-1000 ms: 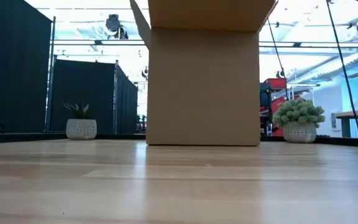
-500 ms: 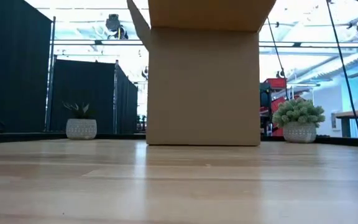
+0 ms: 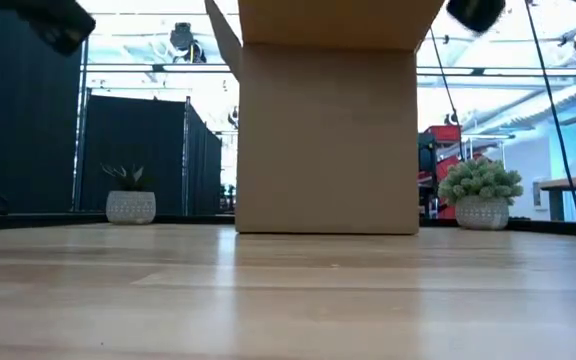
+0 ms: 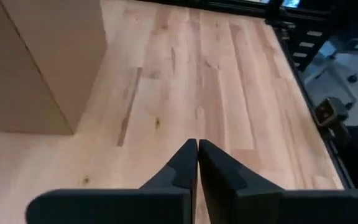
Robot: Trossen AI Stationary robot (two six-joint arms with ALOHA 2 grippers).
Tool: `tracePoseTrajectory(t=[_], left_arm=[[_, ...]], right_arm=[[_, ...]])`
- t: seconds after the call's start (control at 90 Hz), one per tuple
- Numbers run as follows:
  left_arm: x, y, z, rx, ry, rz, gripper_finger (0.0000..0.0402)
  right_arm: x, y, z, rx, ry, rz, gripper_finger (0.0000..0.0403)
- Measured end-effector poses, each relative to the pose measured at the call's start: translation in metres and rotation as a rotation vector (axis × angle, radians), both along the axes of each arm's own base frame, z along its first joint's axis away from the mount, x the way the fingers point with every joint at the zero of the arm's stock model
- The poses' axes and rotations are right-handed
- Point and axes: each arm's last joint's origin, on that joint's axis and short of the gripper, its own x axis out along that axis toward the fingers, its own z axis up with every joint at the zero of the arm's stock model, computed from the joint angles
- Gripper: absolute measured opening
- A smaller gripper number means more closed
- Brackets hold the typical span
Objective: Wrap mug
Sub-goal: Return to Home Position
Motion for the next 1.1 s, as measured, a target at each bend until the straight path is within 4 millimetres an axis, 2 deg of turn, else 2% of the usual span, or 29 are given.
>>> tracePoseTrajectory(t=[0.111, 0.289, 0.489, 0.589, 0.733, 0.844, 0.956, 1.1], left_arm=[[-0.004, 0.004, -0.014, -0.011, -0.024, 0.003, 0.0003], [-0.001, 0.013, -0.032, -0.031, -0.097, 0.021, 0.0003], [0.006, 0.024, -0.057, -0.045, -0.14, -0.035, 0.0003], [0.004, 0.032, -0.06, -0.052, -0.129, 0.032, 0.0003], [0.001, 0.039, -0.059, -0.065, -0.145, 0.168, 0.0003], [0.001, 0.039, -0.059, -0.057, -0.141, 0.173, 0.0003], [0.001, 0.04, -0.06, 0.027, -0.129, 0.14, 0.0003], [-0.002, 0.042, -0.058, 0.084, -0.152, 0.145, 0.0003]], right_arm=[[-0.006, -0.006, -0.03, -0.018, -0.086, 0.007, 0.0009], [-0.009, -0.019, -0.058, -0.094, -0.269, -0.001, 0.0002], [-0.016, -0.038, -0.091, -0.113, -0.332, -0.036, 0.0001], [-0.021, -0.042, -0.099, -0.022, -0.372, -0.103, 0.0001], [-0.025, -0.043, -0.107, 0.132, -0.341, -0.156, 0.0001], [-0.026, -0.041, -0.113, 0.046, -0.305, -0.117, 0.0002], [-0.028, -0.045, -0.118, -0.033, -0.299, -0.142, 0.0002], [-0.034, -0.047, -0.125, -0.059, -0.301, -0.135, 0.0002]])
